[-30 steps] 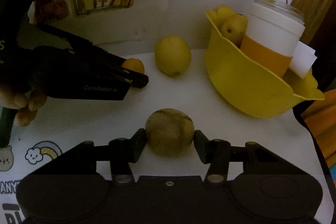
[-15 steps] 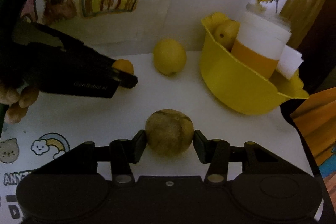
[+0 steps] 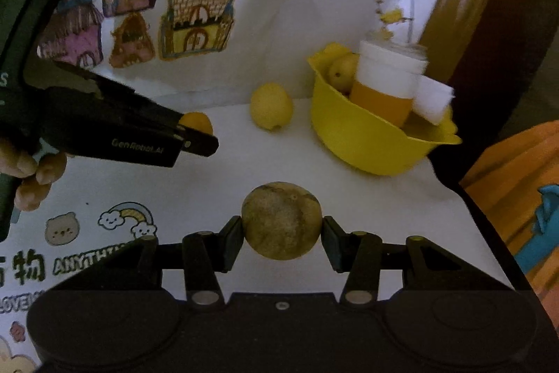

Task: Organize fruits
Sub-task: 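Carry the orange and round brown fruit over to the metal tray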

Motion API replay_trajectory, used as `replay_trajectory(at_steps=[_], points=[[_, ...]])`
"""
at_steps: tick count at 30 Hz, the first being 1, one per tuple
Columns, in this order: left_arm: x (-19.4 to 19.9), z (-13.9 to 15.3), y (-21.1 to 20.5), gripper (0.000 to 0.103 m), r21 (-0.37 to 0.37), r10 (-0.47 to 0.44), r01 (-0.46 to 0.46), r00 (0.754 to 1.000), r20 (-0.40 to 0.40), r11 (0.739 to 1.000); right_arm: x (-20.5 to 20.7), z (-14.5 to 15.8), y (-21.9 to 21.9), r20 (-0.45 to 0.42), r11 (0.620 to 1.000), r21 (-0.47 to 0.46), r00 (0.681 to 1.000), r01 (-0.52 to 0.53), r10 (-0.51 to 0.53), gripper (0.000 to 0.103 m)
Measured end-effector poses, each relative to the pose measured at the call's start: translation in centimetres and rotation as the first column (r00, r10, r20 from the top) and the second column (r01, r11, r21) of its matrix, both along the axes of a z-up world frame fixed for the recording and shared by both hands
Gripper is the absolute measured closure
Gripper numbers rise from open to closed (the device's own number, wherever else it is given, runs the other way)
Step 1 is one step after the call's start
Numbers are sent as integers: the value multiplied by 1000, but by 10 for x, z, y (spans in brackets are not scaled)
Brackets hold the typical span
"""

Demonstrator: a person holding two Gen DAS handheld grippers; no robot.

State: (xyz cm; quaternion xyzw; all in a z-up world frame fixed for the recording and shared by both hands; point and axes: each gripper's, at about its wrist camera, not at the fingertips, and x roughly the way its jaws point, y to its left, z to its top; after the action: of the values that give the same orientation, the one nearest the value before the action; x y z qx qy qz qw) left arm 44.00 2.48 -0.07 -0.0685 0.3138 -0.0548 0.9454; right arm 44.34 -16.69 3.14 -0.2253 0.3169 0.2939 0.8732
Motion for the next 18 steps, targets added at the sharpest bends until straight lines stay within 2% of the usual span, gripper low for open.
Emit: replay_trajectory(at_steps=[18], points=[[-54, 44, -87, 68, -57, -138, 141, 989, 59, 988, -61, 42, -108, 50, 991, 25, 990, 131, -132, 53]])
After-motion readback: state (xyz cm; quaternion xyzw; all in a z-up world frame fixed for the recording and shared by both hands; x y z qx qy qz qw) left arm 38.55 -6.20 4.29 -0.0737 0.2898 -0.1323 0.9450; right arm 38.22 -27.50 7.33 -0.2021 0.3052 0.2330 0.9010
